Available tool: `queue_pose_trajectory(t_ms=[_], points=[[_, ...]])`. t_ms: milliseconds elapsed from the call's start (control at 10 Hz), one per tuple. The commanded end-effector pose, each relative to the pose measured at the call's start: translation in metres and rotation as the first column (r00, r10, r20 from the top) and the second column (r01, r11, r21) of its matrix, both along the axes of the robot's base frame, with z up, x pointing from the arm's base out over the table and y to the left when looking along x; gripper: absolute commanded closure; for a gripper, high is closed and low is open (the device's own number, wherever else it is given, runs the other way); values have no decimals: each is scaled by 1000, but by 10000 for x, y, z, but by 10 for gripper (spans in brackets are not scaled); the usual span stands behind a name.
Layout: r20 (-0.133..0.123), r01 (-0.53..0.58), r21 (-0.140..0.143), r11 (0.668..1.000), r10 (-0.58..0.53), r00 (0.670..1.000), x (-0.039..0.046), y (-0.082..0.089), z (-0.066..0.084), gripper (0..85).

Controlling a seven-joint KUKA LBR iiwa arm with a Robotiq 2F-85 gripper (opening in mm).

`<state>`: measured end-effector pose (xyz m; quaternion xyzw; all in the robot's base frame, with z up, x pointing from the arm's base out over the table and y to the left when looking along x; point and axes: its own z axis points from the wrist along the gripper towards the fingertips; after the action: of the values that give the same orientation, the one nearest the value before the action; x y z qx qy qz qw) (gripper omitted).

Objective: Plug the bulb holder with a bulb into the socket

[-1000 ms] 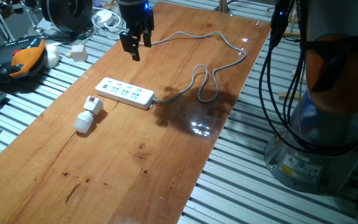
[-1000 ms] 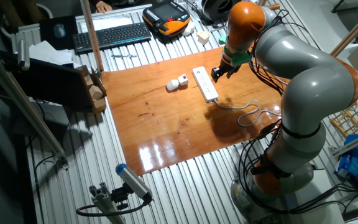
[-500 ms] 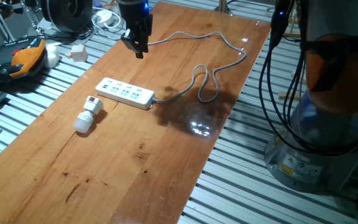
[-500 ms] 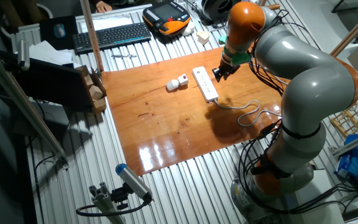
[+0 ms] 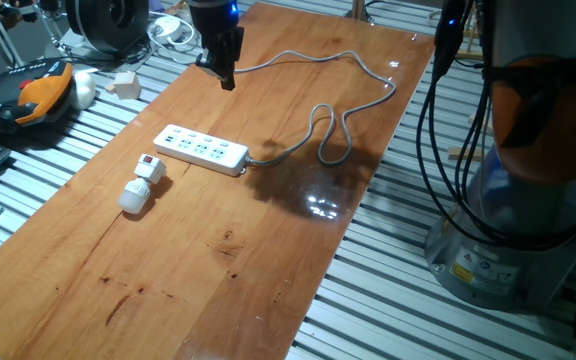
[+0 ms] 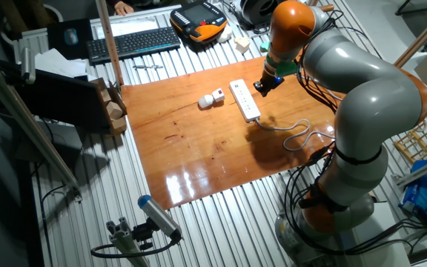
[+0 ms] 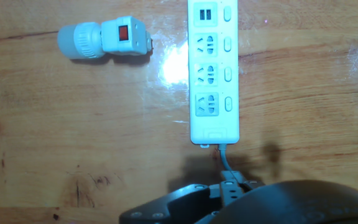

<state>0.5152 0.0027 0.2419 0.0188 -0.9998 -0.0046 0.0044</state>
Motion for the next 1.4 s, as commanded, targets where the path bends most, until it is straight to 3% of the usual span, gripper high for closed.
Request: queue_pose_trajectory(t_ms=[0,400,800,1100,1300], points=[[0,-3,-6,1000,3,1000,4,7,-2,850],[8,19,-18,1000,-19,1000,30,76,-87,850],[16,45,-12,999,-45,999,88,161,-196,850],[23,89,-3,996,-89,996,100,309,-271,850],[7,130,22,991,-130,991,71,441,-269,850]])
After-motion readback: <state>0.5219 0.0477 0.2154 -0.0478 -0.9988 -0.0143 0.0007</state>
